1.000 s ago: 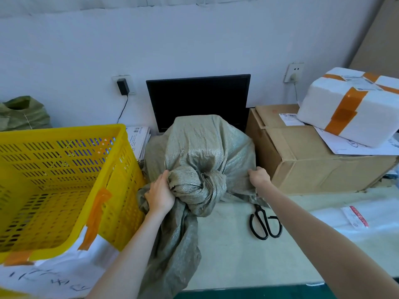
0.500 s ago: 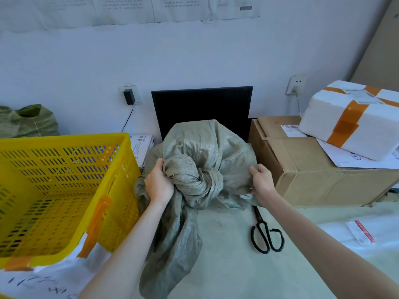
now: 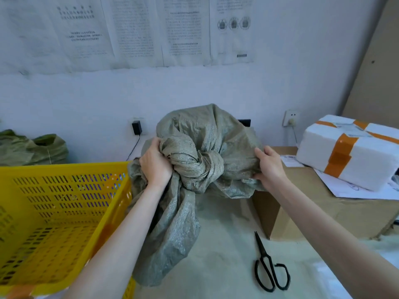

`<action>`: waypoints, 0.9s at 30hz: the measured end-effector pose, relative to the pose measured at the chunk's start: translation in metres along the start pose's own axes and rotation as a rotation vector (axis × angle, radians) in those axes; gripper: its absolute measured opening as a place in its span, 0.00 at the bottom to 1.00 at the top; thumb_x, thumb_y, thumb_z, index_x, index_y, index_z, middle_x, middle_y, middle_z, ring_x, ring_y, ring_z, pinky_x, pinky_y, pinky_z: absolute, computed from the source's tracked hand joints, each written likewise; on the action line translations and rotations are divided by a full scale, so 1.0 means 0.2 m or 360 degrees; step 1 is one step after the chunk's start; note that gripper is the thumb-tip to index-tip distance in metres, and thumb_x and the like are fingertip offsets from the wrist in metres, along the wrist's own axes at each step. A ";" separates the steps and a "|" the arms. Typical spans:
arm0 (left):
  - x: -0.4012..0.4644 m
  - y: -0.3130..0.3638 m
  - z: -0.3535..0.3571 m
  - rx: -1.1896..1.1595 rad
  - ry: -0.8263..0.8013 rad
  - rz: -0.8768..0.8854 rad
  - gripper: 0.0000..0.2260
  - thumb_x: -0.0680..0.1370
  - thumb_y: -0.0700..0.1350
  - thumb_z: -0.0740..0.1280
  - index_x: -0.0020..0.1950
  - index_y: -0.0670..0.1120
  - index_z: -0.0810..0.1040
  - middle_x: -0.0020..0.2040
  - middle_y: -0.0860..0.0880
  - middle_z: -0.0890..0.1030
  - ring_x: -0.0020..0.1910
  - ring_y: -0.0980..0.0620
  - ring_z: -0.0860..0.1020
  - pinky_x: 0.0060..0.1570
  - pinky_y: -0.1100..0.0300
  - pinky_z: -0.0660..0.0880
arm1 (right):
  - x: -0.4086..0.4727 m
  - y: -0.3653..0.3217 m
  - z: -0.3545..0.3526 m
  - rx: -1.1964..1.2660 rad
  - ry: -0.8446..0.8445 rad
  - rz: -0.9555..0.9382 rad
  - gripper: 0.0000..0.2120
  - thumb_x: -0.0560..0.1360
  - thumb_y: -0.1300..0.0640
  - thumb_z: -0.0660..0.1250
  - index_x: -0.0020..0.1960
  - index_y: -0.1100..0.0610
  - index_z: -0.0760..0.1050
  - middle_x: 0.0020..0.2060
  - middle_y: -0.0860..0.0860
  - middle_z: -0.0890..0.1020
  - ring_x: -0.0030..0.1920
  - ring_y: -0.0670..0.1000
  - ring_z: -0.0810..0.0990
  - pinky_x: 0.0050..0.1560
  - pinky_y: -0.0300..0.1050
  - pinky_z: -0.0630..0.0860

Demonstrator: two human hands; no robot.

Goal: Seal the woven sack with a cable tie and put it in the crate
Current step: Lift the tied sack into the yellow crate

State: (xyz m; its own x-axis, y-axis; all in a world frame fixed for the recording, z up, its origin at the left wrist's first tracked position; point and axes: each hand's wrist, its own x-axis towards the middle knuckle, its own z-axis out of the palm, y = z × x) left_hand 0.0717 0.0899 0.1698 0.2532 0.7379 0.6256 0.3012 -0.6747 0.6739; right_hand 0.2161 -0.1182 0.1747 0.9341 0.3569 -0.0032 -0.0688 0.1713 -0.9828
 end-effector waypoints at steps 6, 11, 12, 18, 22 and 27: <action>0.12 0.21 -0.12 -0.0067 0.0204 0.0209 0.09 0.75 0.36 0.60 0.47 0.48 0.76 0.40 0.43 0.83 0.42 0.40 0.79 0.44 0.49 0.73 | -0.03 -0.19 -0.01 0.0161 -0.0033 -0.0153 0.06 0.81 0.56 0.58 0.49 0.59 0.70 0.45 0.56 0.79 0.46 0.55 0.80 0.42 0.58 0.81; 0.17 0.36 -0.23 -0.0138 0.0338 0.0289 0.08 0.73 0.35 0.61 0.45 0.47 0.76 0.38 0.46 0.82 0.41 0.42 0.78 0.48 0.48 0.71 | -0.06 -0.29 0.00 0.0278 -0.0100 -0.0227 0.07 0.81 0.57 0.58 0.52 0.60 0.72 0.50 0.55 0.81 0.54 0.58 0.81 0.53 0.67 0.77; 0.17 0.38 -0.25 -0.0154 0.0361 0.0312 0.08 0.72 0.35 0.61 0.44 0.46 0.76 0.38 0.46 0.81 0.41 0.42 0.77 0.48 0.48 0.70 | -0.07 -0.30 0.00 0.0290 -0.0108 -0.0247 0.08 0.81 0.57 0.58 0.52 0.60 0.72 0.50 0.55 0.81 0.55 0.58 0.80 0.54 0.68 0.76; 0.18 0.41 -0.38 -0.0271 0.0370 0.0343 0.07 0.71 0.40 0.58 0.44 0.47 0.74 0.40 0.47 0.81 0.43 0.43 0.77 0.51 0.45 0.70 | -0.10 -0.33 0.06 0.0362 -0.0171 -0.0393 0.04 0.80 0.56 0.59 0.51 0.56 0.71 0.45 0.55 0.77 0.47 0.54 0.77 0.45 0.56 0.75; 0.17 0.42 -0.44 -0.0248 0.0411 0.0363 0.09 0.71 0.43 0.57 0.45 0.46 0.76 0.42 0.46 0.80 0.45 0.43 0.76 0.51 0.47 0.69 | -0.15 -0.31 0.09 0.0413 -0.0162 -0.0442 0.08 0.81 0.58 0.58 0.42 0.56 0.67 0.37 0.50 0.74 0.38 0.49 0.74 0.29 0.39 0.72; 0.18 0.43 -0.47 -0.0182 0.0440 0.0411 0.11 0.72 0.43 0.57 0.49 0.44 0.77 0.43 0.52 0.75 0.48 0.50 0.71 0.53 0.51 0.64 | -0.18 -0.30 0.14 0.0472 -0.0198 -0.0454 0.13 0.81 0.58 0.58 0.37 0.53 0.66 0.36 0.47 0.77 0.40 0.47 0.76 0.36 0.44 0.73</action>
State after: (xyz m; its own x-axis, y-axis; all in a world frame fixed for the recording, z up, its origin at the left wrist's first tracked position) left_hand 0.0198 0.0574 0.2877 0.0457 0.5217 0.8519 0.1516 -0.8465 0.5103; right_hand 0.1760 -0.1155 0.2394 0.8821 0.3622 0.3011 0.0714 0.5290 -0.8456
